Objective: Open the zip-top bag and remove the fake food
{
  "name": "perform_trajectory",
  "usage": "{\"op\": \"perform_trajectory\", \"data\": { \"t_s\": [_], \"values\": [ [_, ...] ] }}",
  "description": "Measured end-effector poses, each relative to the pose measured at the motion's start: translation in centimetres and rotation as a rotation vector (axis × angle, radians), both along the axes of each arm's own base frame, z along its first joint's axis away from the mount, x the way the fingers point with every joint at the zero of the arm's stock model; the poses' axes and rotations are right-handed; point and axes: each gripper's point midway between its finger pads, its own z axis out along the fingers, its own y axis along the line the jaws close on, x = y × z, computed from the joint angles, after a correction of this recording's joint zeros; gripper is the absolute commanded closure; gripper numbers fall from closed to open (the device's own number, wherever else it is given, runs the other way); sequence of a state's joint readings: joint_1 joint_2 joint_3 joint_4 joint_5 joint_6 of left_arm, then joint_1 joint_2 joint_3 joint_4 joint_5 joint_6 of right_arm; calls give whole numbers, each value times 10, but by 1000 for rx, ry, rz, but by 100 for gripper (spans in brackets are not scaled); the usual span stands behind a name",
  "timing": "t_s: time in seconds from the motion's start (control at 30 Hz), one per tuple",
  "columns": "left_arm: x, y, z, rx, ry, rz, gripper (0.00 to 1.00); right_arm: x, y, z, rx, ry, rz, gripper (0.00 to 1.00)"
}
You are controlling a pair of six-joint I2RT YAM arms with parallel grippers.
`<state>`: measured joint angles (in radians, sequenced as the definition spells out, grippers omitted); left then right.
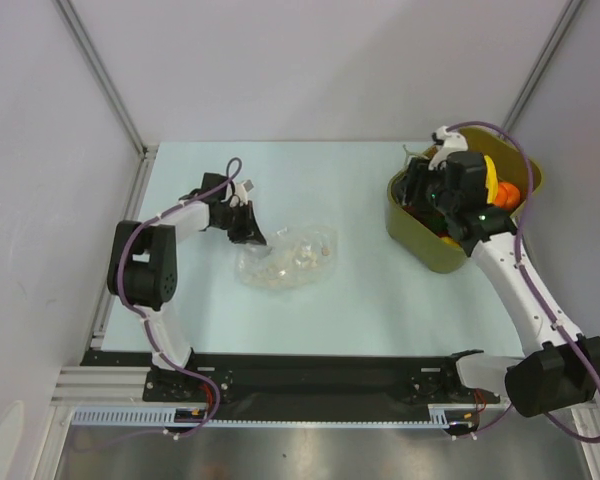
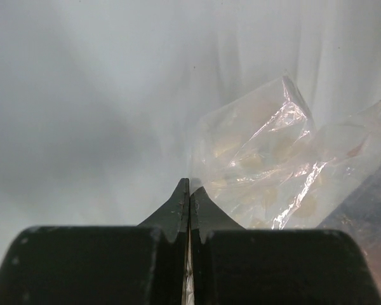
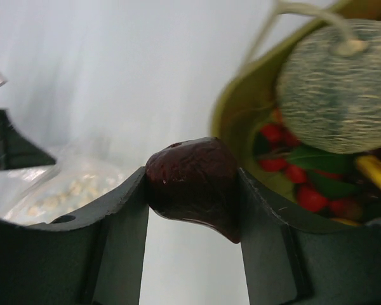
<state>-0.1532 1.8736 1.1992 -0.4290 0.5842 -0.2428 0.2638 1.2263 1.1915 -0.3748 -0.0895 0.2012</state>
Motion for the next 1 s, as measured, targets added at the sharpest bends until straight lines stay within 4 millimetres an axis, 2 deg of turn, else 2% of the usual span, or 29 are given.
{"op": "perform_trajectory", "data": {
  "t_s": [0.17, 0.23, 0.5, 0.63, 0.67, 0.7, 0.73, 0.77, 0.8, 0.87, 0.9, 0.93, 1.0],
  "values": [
    [3, 2, 3, 1, -11, 6, 100, 13, -64, -11, -29, 38, -176, 76],
    [3, 2, 4, 3, -13, 7, 100, 14, -80, -19, -44, 68, -223, 76],
    [4, 3, 8, 2, -25, 10, 100, 3, -102, -38, -76, 154, -288, 75],
    [5, 3, 9, 2, -27, 10, 100, 1, -109, -44, -93, 171, -319, 64],
    [5, 3, 9, 2, -28, 10, 96, 0, -111, -47, -97, 178, -324, 53],
    [5, 4, 9, 4, -30, 8, 88, -1, -112, -51, -101, 186, -330, 47],
    [5, 4, 9, 4, -31, 6, 75, -2, -114, -53, -105, 193, -336, 40],
    [5, 4, 8, 7, -34, 2, 70, -2, -115, -55, -107, 199, -343, 29],
    [4, 4, 8, 6, -32, 3, 59, -3, -117, -56, -107, 204, -351, 27],
    [4, 4, 9, 9, -34, -1, 46, -2, -120, -58, -115, 210, -365, 22],
    [4, 4, 9, 9, -35, -2, 35, -2, -121, -60, -118, 214, -372, 21],
    [5, 5, 9, 11, -38, -4, 30, -2, -122, -61, -121, 218, -376, 18],
    [6, 5, 10, 15, -39, 0, 14, -2, -123, -62, -124, 224, -385, 1]
  ]
}}
